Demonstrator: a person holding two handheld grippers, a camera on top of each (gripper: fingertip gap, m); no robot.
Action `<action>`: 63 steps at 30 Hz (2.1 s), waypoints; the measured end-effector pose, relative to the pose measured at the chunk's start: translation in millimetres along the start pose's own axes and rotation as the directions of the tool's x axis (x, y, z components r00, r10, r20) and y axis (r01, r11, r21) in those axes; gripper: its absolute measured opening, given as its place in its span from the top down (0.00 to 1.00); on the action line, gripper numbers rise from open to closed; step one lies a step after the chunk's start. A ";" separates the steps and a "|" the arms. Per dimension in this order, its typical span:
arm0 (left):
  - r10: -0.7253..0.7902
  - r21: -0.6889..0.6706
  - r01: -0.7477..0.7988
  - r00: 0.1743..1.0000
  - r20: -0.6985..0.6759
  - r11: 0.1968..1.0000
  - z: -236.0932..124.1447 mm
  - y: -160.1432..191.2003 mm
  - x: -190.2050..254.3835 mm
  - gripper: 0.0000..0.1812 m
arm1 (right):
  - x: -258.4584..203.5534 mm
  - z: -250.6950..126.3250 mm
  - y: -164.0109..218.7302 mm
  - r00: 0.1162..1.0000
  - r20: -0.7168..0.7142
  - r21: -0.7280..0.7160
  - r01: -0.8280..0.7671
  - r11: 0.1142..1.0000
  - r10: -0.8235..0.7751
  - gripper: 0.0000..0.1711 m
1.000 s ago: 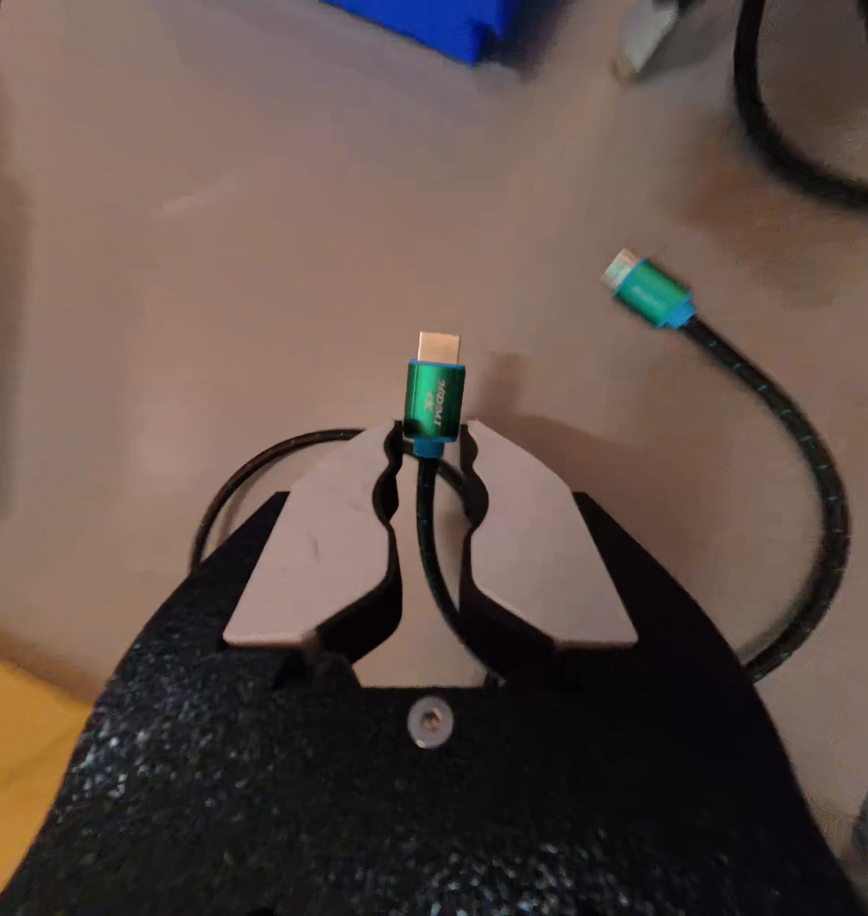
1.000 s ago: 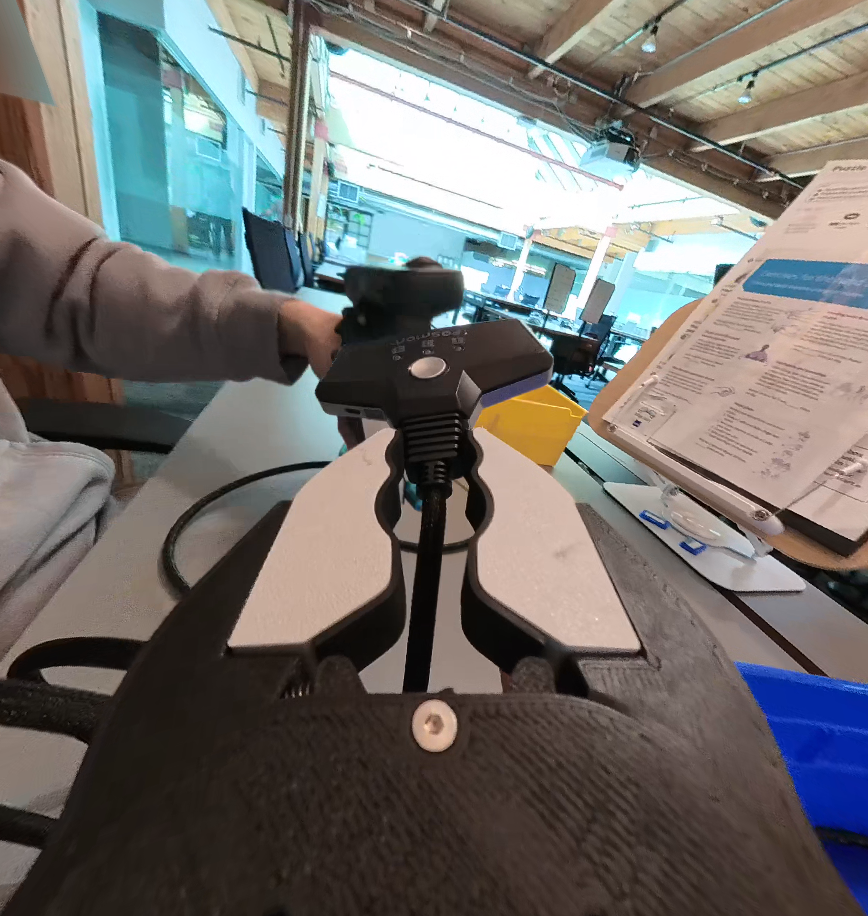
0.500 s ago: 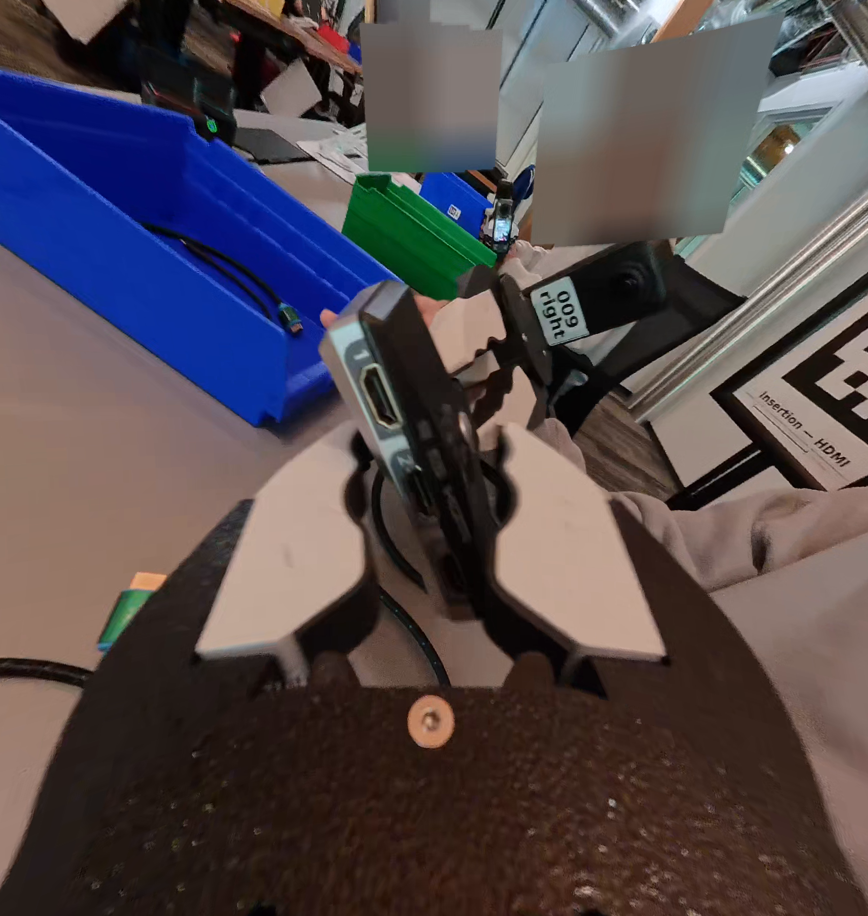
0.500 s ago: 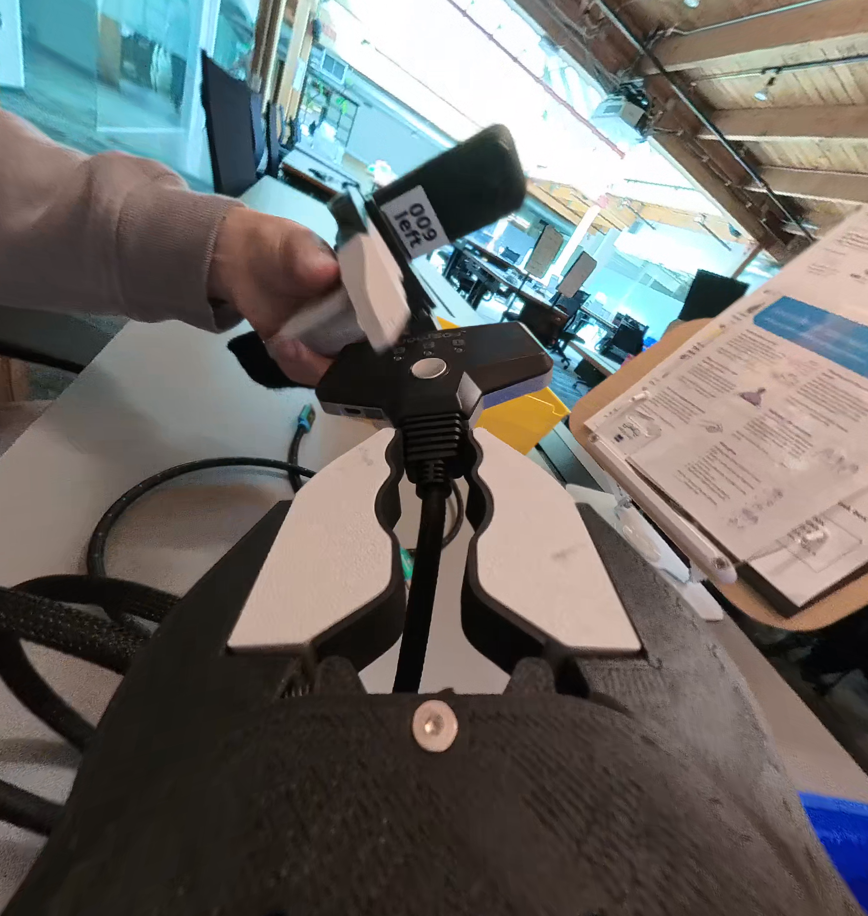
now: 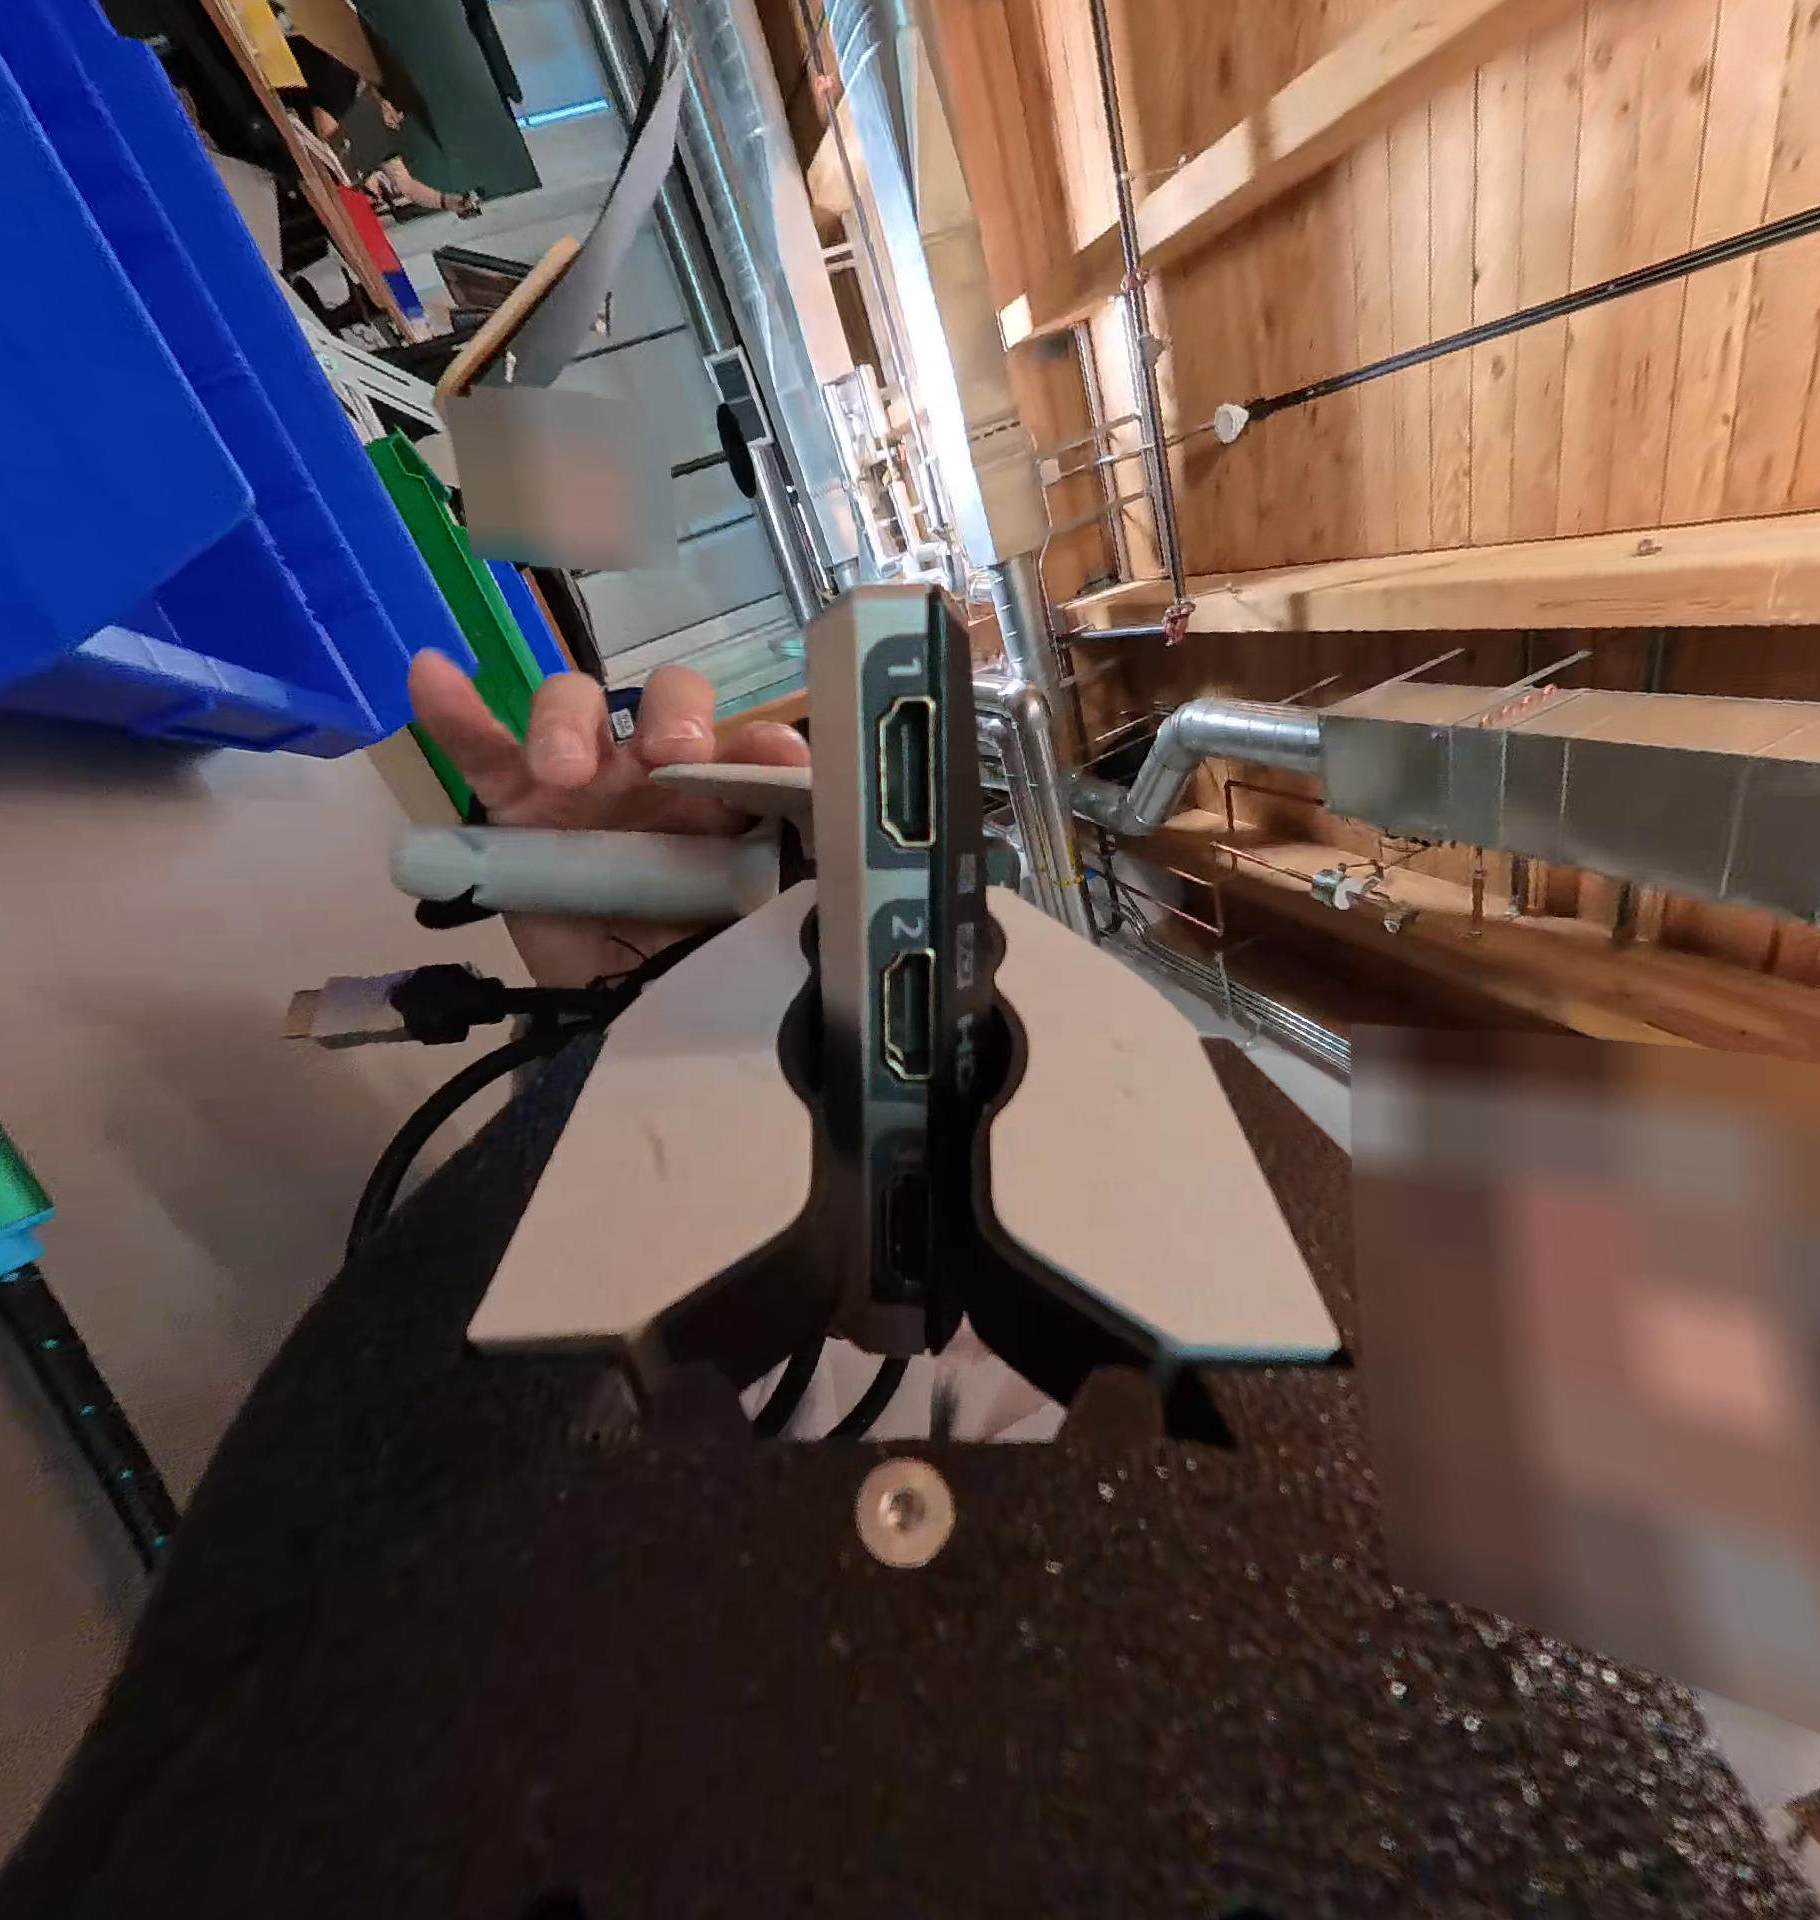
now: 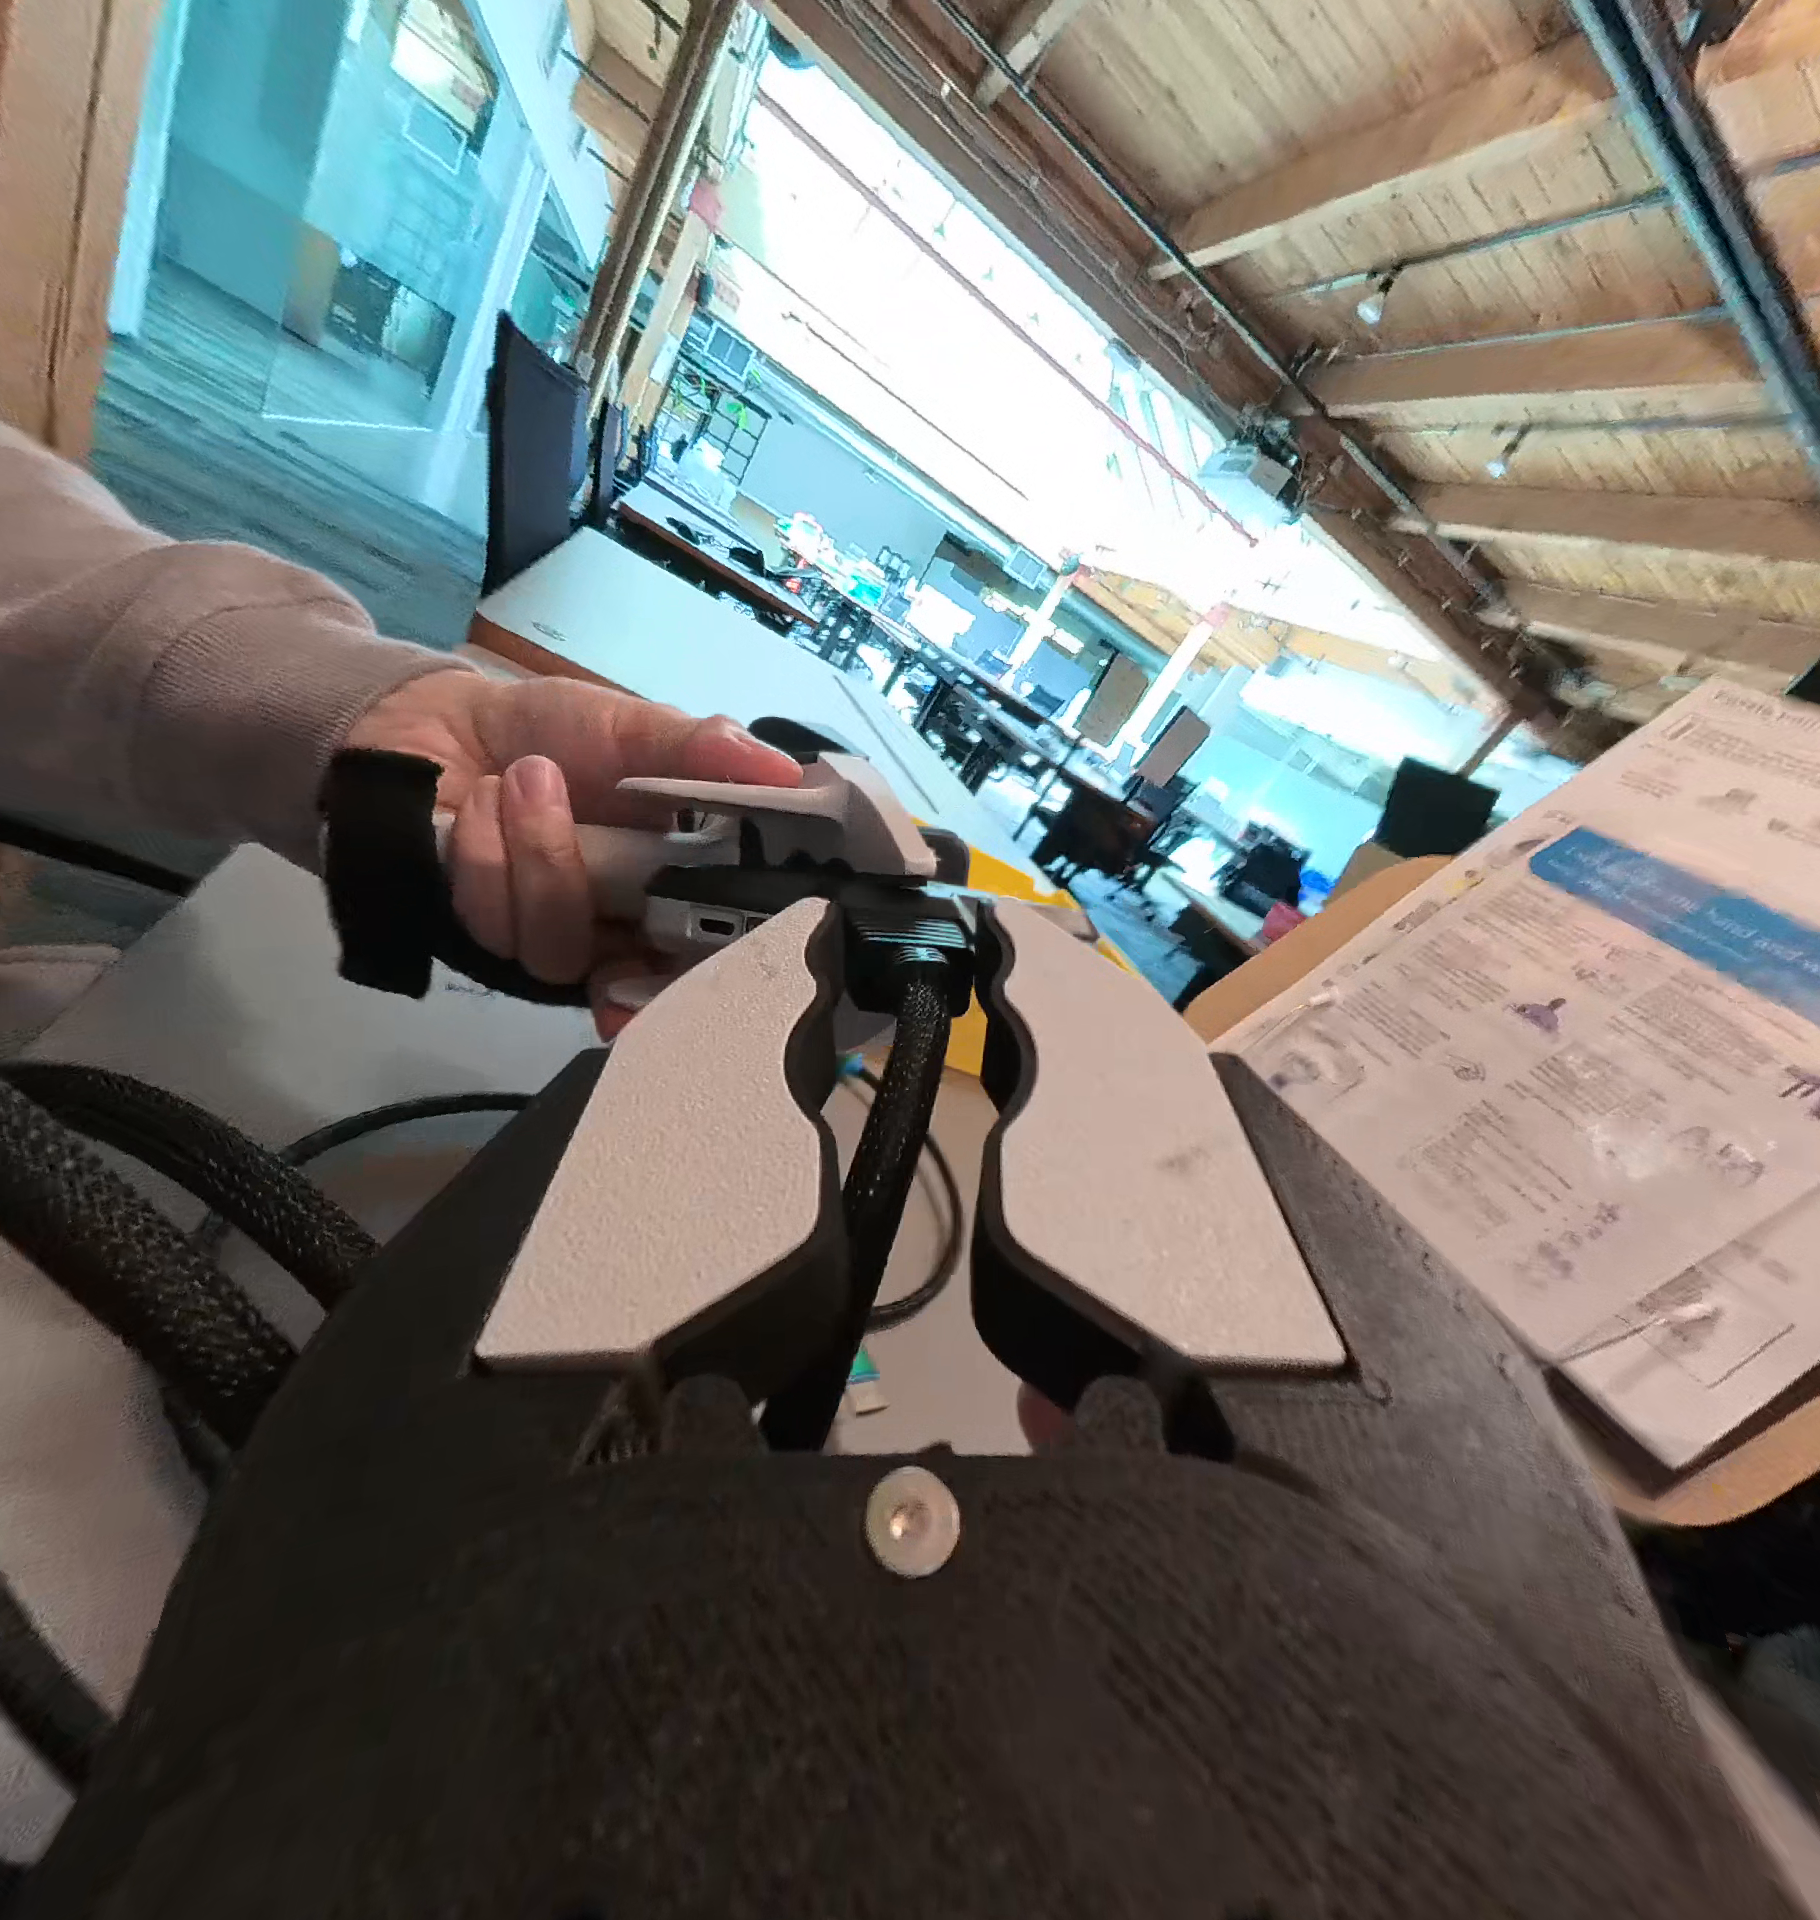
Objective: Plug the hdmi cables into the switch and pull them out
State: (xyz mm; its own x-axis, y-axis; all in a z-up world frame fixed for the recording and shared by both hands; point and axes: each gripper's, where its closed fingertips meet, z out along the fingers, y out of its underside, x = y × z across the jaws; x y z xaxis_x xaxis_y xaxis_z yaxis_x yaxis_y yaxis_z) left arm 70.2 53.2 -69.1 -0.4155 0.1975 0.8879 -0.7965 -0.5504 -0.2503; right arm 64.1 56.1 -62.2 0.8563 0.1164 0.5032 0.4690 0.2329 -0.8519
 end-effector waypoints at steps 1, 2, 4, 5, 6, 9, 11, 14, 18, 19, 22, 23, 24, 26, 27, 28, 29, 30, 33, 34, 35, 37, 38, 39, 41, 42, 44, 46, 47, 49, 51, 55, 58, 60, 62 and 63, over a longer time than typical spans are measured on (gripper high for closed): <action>0.003 0.006 -0.003 1.000 0.007 1.000 -0.6 -1.0 -0.8 0.88 | 0.0 0.2 3.1 0.998 0.016 -0.006 -0.065 0.998 0.065 0.86; 0.001 0.015 -0.001 1.000 0.011 1.000 -0.7 -2.1 -0.9 0.87 | 0.6 0.5 4.6 0.994 0.023 -0.003 -0.110 0.994 0.110 0.86; -0.006 0.024 0.005 1.000 0.013 1.000 -0.5 -3.0 -0.3 0.87 | 2.5 1.0 4.2 0.991 0.015 0.021 -0.134 0.991 0.134 0.86; -0.013 0.029 0.012 1.000 0.014 1.000 -0.7 -3.2 0.0 0.87 | 2.6 1.3 4.2 0.987 0.021 0.020 -0.159 0.987 0.159 0.86; -0.016 0.028 0.015 1.000 0.012 1.000 -0.6 -2.9 0.8 0.88 | 2.6 1.6 3.5 0.983 0.028 0.021 -0.182 0.983 0.181 0.86; -0.024 0.029 0.023 1.000 0.014 0.999 0.5 -2.8 3.5 0.87 | 2.9 1.6 0.4 0.982 0.030 0.036 -0.186 0.982 0.185 0.86; -0.024 0.030 0.023 1.000 0.016 0.999 1.2 -3.4 3.9 0.87 | 2.5 1.3 -1.3 0.977 0.040 0.046 -0.210 0.977 0.208 0.85; -0.040 0.042 0.039 0.999 0.021 0.998 1.8 -3.4 2.4 0.87 | 3.2 0.2 0.6 0.981 0.031 0.047 -0.193 0.980 0.192 0.86; -0.045 0.041 0.044 0.999 0.014 0.998 0.8 -1.1 2.4 0.87 | 0.9 0.1 2.2 0.985 0.036 0.013 -0.167 0.986 0.166 0.86; -0.043 0.038 0.042 0.999 0.010 0.998 0.9 -0.1 3.2 0.87 | -0.1 -0.1 0.6 0.984 0.047 0.018 -0.175 0.984 0.174 0.85; -0.031 0.033 0.030 0.999 0.027 0.999 0.6 0.3 3.2 0.87 | -0.2 -0.1 2.0 0.983 0.045 0.007 -0.179 0.984 0.178 0.85; -0.024 0.030 0.023 0.999 0.038 0.999 0.2 0.4 3.0 0.87 | -0.3 0.0 5.0 0.984 0.040 -0.014 -0.175 0.984 0.176 0.84; -0.021 0.030 0.020 0.999 0.046 0.999 0.1 0.8 3.1 0.87 | -1.0 0.2 6.8 0.985 0.038 -0.029 -0.168 0.985 0.169 0.84; -0.021 0.033 0.019 0.999 0.044 0.999 0.6 1.0 4.2 0.87 | -1.7 0.4 4.3 0.985 0.045 -0.015 -0.168 0.986 0.168 0.85; -0.027 0.040 0.025 0.999 0.040 0.999 0.8 0.2 4.6 0.87 | -0.8 0.9 2.3 0.985 0.040 0.000 -0.167 0.986 0.167 0.86; -0.028 0.042 0.027 0.999 0.041 0.999 0.5 -0.9 4.3 0.87 | 0.5 1.5 2.3 0.985 0.031 0.004 -0.167 0.986 0.167 0.86; -0.031 0.042 0.029 0.999 0.045 0.999 0.2 -1.6 3.5 0.87 | 0.8 1.9 3.9 0.984 0.030 -0.007 -0.173 0.985 0.173 0.86; -0.038 0.042 0.037 0.998 0.044 0.998 0.0 -2.0 2.8 0.87 | 1.1 1.9 5.3 0.984 0.029 -0.015 -0.173 0.985 0.173 0.86; -0.045 0.048 0.043 0.998 0.043 0.998 0.4 -3.4 1.6 0.87 | 1.9 1.7 6.9 0.985 0.022 -0.020 -0.173 0.985 0.174 0.86; -0.047 0.051 0.044 0.998 0.043 0.998 0.5 -4.1 1.4 0.87 | 2.2 1.8 7.1 0.983 0.022 -0.021 -0.184 0.983 0.184 0.86; -0.049 0.057 0.047 0.998 0.045 0.997 0.3 -5.0 1.0 0.87 | 2.6 2.0 7.7 0.981 0.020 -0.023 -0.191 0.981 0.192 0.86; -0.059 0.067 0.056 0.997 0.052 0.996 -0.5 -6.6 -0.5 0.87 | 3.3 2.8 9.7 0.974 0.020 -0.029 -0.226 0.974 0.226 0.87; -0.064 0.072 0.059 0.996 0.057 0.996 -0.9 -7.2 -1.6 0.87 | 3.0 2.9 11.4 0.974 0.020 -0.033 -0.226 0.974 0.226 0.87; -0.069 0.081 0.064 0.996 0.060 0.995 -1.6 -8.4 -3.0 0.87 | 2.7 3.0 13.2 0.976 0.017 -0.037 -0.216 0.976 0.217 0.87; -0.088 0.114 0.082 0.995 0.050 0.990 -3.2 -13.1 -4.2 0.86 | 2.6 4.8 17.0 0.980 0.006 -0.054 -0.199 0.978 0.200 0.87; -0.093 0.131 0.086 0.995 0.046 0.988 -4.2 -15.9 -4.6 0.86 | 3.1 6.4 18.5 0.984 -0.008 -0.062 -0.181 0.982 0.180 0.87; -0.064 0.136 0.055 0.996 0.065 0.989 -5.6 -18.6 -6.0 0.87 | 3.7 8.3 20.6 0.985 -0.019 -0.068 -0.174 0.982 0.174 0.87; 0.013 0.111 -0.024 0.995 0.104 0.994 -5.5 -18.8 -6.8 0.87 | 3.8 8.2 23.1 0.982 -0.013 -0.067 -0.188 0.980 0.188 0.87; 0.070 0.096 -0.081 0.991 0.117 0.992 -5.2 -19.3 -4.7 0.87 | 5.3 6.7 22.1 0.981 -0.014 -0.055 -0.194 0.979 0.194 0.87; 0.212 0.083 -0.225 0.967 0.138 0.971 -7.9 -23.7 3.9 0.86 | 14.1 -3.7 13.8 0.976 -0.032 -0.008 -0.214 0.977 0.214 0.87; 0.383 0.064 -0.403 0.900 0.211 0.913 -15.6 -31.7 8.6 0.86 | 27.9 -23.3 5.1 0.968 -0.066 0.045 -0.240 0.970 0.242 0.87; 0.723 -0.254 -0.693 0.550 0.418 0.674 -38.7 -35.8 -21.7 0.83 | 49.4 -64.2 -4.3 0.948 -0.125 0.134 -0.277 0.952 0.293 0.87; 0.847 -0.542 -0.652 0.379 0.374 0.531 -50.5 -16.0 -54.4 0.83 | 56.2 -84.5 -13.0 0.940 -0.129 0.204 -0.286 0.936 0.315 0.87; 0.844 -0.649 -0.541 0.369 0.389 0.535 -55.3 -2.5 -76.9 0.81 | 58.9 -91.7 -11.3 0.938 -0.143 0.205 -0.283 0.937 0.315 0.87; 0.844 -0.704 -0.465 0.284 0.456 0.537 -63.6 -7.5 -97.3 0.79 | 59.5 -93.6 -6.5 0.937 -0.151 0.190 -0.286 0.939 0.315 0.87; 0.863 -0.734 -0.456 0.233 0.448 0.503 -66.5 -11.9 -104.5 0.79 | 59.0 -93.3 -4.6 0.937 -0.152 0.184 -0.285 0.941 0.314 0.87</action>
State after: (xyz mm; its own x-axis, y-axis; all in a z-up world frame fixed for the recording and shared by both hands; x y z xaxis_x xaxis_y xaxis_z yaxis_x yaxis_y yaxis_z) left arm 93.8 93.0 -184.5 -0.5877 -0.7924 0.1633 -0.5338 0.2281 -0.8143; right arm 132.7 -28.2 -42.1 0.9826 0.0354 0.1822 0.1572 0.3635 -0.9183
